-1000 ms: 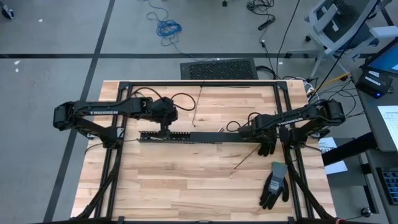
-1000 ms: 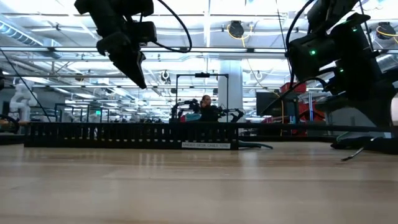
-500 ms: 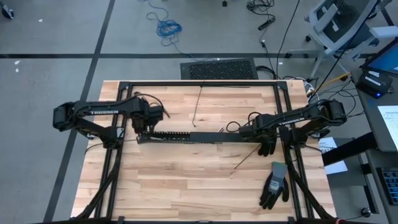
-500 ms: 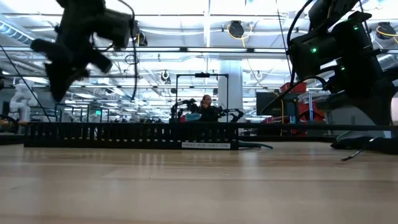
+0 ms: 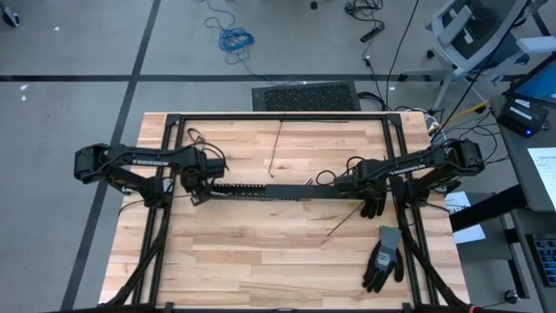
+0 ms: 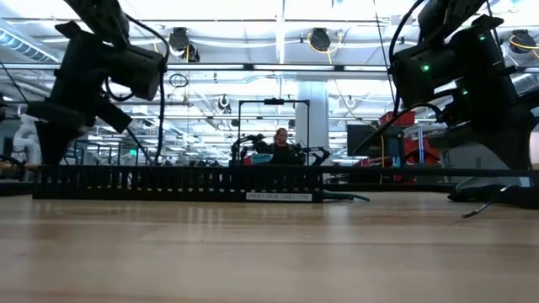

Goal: Ziptie cables
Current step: Close the black cable duct cover

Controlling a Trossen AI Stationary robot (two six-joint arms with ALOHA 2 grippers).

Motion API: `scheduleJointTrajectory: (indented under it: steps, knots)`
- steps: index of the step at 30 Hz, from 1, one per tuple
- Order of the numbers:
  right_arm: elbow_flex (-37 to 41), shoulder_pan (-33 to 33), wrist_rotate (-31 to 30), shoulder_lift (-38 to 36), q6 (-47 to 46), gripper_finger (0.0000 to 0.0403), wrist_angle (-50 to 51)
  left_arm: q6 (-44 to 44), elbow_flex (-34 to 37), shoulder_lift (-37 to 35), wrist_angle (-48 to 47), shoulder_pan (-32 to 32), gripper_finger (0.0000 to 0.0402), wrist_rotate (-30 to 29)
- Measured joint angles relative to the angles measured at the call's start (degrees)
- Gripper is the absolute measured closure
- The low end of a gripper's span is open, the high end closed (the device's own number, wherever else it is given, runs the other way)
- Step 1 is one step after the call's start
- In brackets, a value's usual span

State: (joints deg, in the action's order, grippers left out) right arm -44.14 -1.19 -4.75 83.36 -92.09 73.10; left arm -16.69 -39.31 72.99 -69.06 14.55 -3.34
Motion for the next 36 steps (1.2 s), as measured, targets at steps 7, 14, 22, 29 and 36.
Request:
scheduleJointTrajectory:
  steps: [7, 14, 22, 29, 36]
  knots:
    - [0.0, 0.0, 0.0, -0.5, -0.2, 0.0403, 0.0, -9.7, 2.2, 0.0, 7.4, 0.0, 0.0401, 1.0]
    - [0.0, 0.0, 0.1, -0.5, -0.2, 0.0403, 0.0, -23.2, 7.5, 0.0, 15.3, 0.0, 0.0401, 1.0]
    - [0.0, 0.0, 0.1, -0.5, 0.0, 0.0403, -0.1, -25.0, 7.4, 0.1, 12.2, 0.0, 0.0401, -2.3]
    - [0.0, 0.0, 0.1, -0.5, 0.0, 0.0403, -0.1, -25.4, 2.7, 0.0, 8.8, -0.4, 0.0401, -5.5]
    - [0.0, 0.0, 0.3, -0.5, 0.3, 0.0403, 0.0, -29.4, 3.9, 0.0, 3.2, -0.5, 0.0401, -11.8]
